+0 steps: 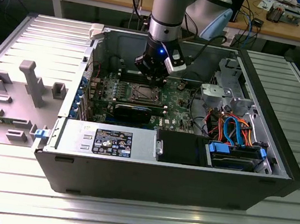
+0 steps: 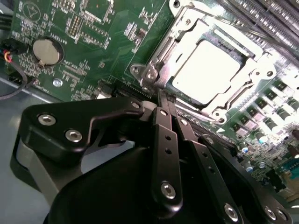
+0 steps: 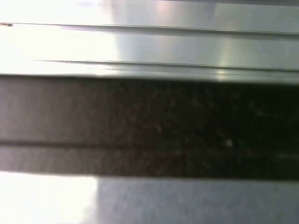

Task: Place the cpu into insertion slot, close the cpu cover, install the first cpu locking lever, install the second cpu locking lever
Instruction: 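Install the first cpu locking lever, then install the second cpu locking lever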

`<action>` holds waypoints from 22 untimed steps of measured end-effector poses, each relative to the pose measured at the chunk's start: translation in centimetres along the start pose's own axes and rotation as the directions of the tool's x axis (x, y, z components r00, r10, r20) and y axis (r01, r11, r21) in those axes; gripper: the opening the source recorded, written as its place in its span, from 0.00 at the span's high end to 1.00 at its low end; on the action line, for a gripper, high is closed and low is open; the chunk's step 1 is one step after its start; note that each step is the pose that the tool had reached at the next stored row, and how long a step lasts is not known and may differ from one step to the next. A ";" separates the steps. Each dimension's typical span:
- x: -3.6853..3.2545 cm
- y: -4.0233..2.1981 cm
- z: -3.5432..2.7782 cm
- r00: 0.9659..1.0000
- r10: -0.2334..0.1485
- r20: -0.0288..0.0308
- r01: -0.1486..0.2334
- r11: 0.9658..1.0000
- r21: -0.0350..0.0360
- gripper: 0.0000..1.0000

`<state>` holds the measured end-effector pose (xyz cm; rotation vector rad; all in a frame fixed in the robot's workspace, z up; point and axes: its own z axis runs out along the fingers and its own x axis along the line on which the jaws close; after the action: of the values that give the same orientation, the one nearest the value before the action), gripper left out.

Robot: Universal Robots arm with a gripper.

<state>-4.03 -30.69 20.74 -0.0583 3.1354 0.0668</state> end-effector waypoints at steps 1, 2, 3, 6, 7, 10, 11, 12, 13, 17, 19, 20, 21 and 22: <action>0.00 0.00 0.01 1.000 0.000 0.000 0.000 1.000 0.000 0.89; 0.00 -0.01 0.00 1.000 0.000 0.000 0.000 1.000 0.002 0.89; 0.00 -0.02 0.00 1.000 0.000 0.000 0.000 1.000 0.002 0.89; 0.00 -0.02 0.00 1.000 0.000 0.000 0.000 1.000 0.003 0.89; 0.00 -0.02 0.00 1.000 0.000 0.000 0.000 1.000 0.003 0.89; 0.00 -0.02 0.00 1.000 0.000 0.000 0.000 1.000 0.004 0.89; 0.00 -0.04 0.01 1.000 0.000 0.000 0.000 1.000 0.004 0.89; 0.00 -0.08 0.00 1.000 0.000 0.000 0.000 1.000 0.004 0.89; 0.00 -0.14 -0.01 1.000 0.000 0.000 0.000 1.000 0.004 0.89; 0.02 -0.46 -0.02 1.000 0.000 0.000 0.000 1.000 0.004 0.89; 0.02 -0.47 -0.02 1.000 0.000 0.000 0.000 1.000 0.004 0.89; 0.02 -0.47 -0.02 1.000 0.000 0.000 0.000 1.000 0.004 0.89; 0.02 -0.47 -0.02 1.000 0.000 0.000 0.000 1.000 0.004 0.89; 0.02 -0.47 -0.02 1.000 0.000 0.000 0.000 1.000 0.004 0.89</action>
<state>-4.03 -31.17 20.73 -0.0583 3.1356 0.0599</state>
